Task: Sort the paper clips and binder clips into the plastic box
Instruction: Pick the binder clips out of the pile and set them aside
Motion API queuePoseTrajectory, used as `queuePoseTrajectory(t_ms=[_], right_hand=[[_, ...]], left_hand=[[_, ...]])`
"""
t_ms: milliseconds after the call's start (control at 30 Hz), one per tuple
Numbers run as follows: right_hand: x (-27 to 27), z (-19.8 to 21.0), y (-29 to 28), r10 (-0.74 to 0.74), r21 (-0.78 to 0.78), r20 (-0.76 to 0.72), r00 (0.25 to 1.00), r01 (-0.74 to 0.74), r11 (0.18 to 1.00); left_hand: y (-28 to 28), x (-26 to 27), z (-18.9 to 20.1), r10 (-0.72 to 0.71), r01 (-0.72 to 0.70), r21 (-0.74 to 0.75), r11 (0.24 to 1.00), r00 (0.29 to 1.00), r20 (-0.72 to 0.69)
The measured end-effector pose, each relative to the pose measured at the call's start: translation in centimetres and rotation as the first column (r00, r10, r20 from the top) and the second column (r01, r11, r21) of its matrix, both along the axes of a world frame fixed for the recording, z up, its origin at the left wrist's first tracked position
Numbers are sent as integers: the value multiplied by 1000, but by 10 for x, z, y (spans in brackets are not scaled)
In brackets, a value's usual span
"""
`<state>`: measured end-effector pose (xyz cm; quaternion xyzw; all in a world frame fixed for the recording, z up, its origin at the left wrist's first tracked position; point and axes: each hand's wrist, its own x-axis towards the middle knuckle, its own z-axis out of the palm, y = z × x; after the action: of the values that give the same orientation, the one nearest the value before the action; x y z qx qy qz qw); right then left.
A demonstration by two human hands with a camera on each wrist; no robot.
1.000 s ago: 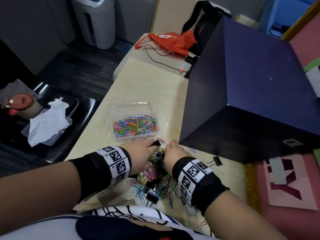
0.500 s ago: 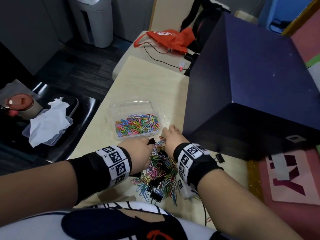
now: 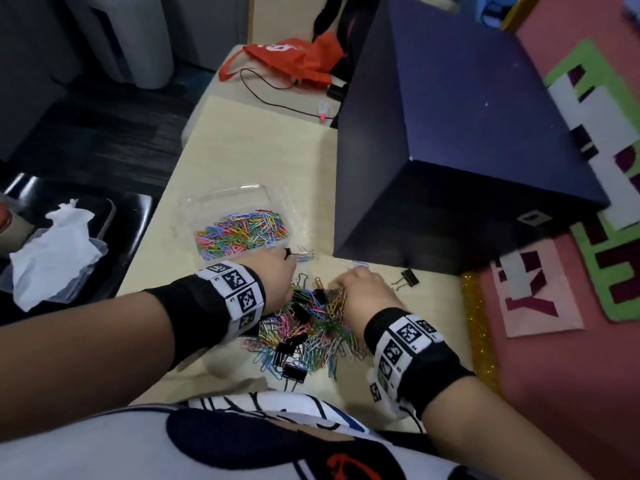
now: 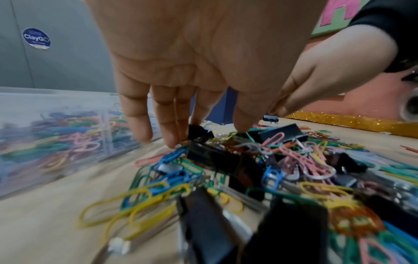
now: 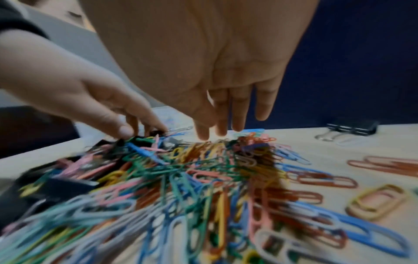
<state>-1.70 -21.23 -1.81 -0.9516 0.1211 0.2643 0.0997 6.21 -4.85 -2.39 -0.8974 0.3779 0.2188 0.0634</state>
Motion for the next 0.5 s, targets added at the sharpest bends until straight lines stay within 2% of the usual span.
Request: queuePoseTrajectory(t_ms=[100,200,300,400,500], right_hand=[[2,1,-15,-126,38,66,990,123,992],[-4,-1,-21,-96,38,24,995,95,995],[-14,-3,-20,-65,34,-34,997,66,997],[-24,-4,-26,-97,35,-50,994,99,994],[-31,6,-40,-244,-20,-15,970,244,970]], left_hand=[[-6,-8,5,28,-28,-18,999,999,17],[-14,-23,6,-15,19,-63,998,998,67],[-24,-39,2,-122,124,-95,988,992,31],[-28,-46,-3,-221,221,-24,975,975,6],[-27,-40,-5,-215,215,37,976,976,17]])
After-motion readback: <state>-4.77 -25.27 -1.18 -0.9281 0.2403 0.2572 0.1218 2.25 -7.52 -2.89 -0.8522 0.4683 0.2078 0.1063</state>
